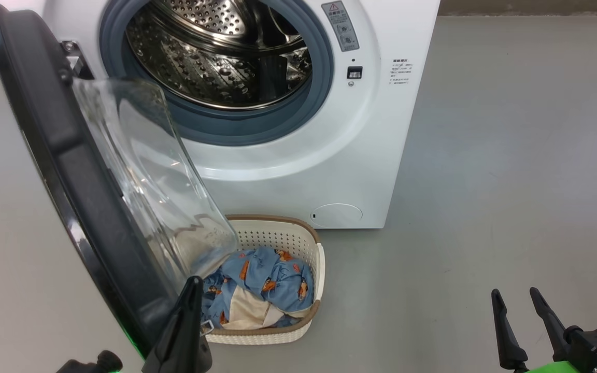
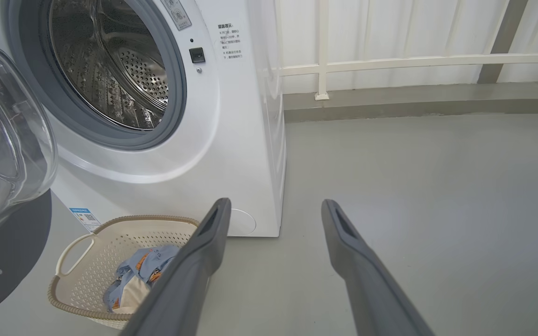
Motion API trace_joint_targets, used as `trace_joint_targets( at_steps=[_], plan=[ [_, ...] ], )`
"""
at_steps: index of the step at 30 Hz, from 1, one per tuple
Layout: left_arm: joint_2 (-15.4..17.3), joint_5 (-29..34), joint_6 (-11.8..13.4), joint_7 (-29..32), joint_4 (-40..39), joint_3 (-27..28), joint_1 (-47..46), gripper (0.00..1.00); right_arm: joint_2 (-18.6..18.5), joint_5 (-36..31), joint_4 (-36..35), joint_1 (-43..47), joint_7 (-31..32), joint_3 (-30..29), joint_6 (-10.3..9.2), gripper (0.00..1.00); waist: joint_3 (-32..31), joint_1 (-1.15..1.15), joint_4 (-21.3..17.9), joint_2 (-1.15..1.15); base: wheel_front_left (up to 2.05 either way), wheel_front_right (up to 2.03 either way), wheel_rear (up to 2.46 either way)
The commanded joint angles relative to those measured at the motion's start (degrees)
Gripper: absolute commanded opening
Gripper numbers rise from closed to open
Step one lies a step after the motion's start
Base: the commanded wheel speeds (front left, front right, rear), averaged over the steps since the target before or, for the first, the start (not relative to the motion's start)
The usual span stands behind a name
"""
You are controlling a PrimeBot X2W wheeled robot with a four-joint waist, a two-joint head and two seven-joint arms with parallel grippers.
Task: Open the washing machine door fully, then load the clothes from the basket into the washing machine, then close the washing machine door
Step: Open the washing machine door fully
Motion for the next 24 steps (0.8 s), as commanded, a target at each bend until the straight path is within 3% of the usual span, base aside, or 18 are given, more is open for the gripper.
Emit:
trace_joint_targets(
  at_steps=[1,24],
  plan=[
    [0.2,-0.4,0.4,0.2,-1.2,2.0,-0.9,0.00,-0.6,0.5,-1.4,-0.9,-0.7,1.3,0.16,1.00,0.1,0.00,0.1,0.00,0.00,0.00,0.00],
    [0.3,-3.3,2.8,0.5,5.4,3.5,-1.3,0.00,-0.6,0.4,-0.7,-1.2,-0.7,1.3,0.16,1.00,1.1,0.00,5.0,0.00,0.00,0.00,0.00]
  ],
)
